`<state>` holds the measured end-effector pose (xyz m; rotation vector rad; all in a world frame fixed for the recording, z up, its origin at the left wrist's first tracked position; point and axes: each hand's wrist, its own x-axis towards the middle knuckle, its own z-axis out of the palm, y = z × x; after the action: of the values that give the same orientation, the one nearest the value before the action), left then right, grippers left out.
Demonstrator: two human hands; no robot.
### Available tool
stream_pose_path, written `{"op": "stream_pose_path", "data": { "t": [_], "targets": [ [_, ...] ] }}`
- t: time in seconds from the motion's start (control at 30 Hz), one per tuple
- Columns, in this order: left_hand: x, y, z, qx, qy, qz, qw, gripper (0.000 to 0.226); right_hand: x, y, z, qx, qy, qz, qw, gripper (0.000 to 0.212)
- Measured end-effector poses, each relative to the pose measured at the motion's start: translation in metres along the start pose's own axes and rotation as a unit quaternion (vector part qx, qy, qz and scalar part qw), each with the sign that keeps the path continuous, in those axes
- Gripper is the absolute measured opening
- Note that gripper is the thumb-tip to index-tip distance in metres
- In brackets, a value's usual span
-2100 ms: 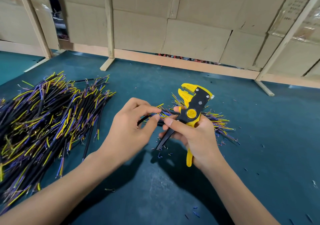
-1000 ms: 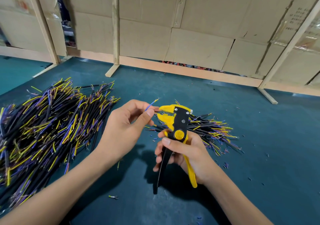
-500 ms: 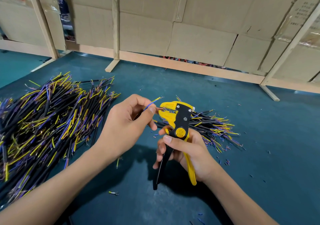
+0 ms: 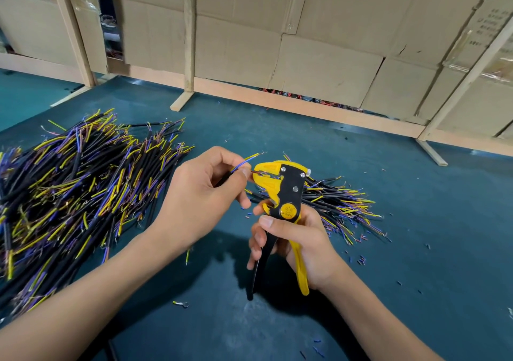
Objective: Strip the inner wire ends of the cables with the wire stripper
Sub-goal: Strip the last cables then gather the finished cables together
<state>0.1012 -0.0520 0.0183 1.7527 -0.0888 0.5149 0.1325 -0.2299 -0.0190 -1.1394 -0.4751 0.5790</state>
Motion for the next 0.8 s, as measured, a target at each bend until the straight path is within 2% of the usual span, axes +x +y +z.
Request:
{"op": "stream_pose_path", "data": {
  "t": [0.2, 0.4, 0.53, 0.6, 0.67, 0.73, 0.8],
  "targets": [
    [-0.0028, 0.0008, -0.0008, 0.008, -0.005, 0.017, 1.000, 0.007, -0.0018, -0.0009, 0.0025, -0.006, 0.005, -0.006, 1.000, 0.017],
    [-0.0045, -0.0009, -0.0021, 0.086, 0.001, 0.064, 0.994, 0.006, -0.0014, 0.0007, 0.0020, -0.037, 0.016, -0.017, 0.999, 0.015],
    [-0.0062, 0.0019, -0.0029, 0.179, 0.021, 0.133, 0.975, 0.002, -0.0002, 0.0029, 0.0017, -0.057, 0.023, -0.018, 0.998, 0.019],
    [-0.0061, 0.0026, -0.0039, 0.197, 0.021, 0.147, 0.969, 0.004, 0.0003, 0.0025, 0.0018, -0.058, 0.026, -0.017, 0.998, 0.026],
    [-0.0067, 0.0031, -0.0052, 0.216, 0.015, 0.156, 0.964, 0.005, -0.0002, 0.0011, 0.0017, -0.068, 0.029, -0.017, 0.997, 0.023],
    [-0.0076, 0.0042, -0.0056, 0.243, 0.006, 0.168, 0.955, 0.006, -0.0013, 0.0001, 0.0026, -0.084, 0.047, -0.010, 0.995, 0.022],
    [-0.0078, 0.0079, -0.0051, 0.266, -0.004, 0.191, 0.945, 0.010, -0.0021, 0.0001, 0.0031, -0.106, 0.097, -0.006, 0.990, 0.028]
  ]
}}
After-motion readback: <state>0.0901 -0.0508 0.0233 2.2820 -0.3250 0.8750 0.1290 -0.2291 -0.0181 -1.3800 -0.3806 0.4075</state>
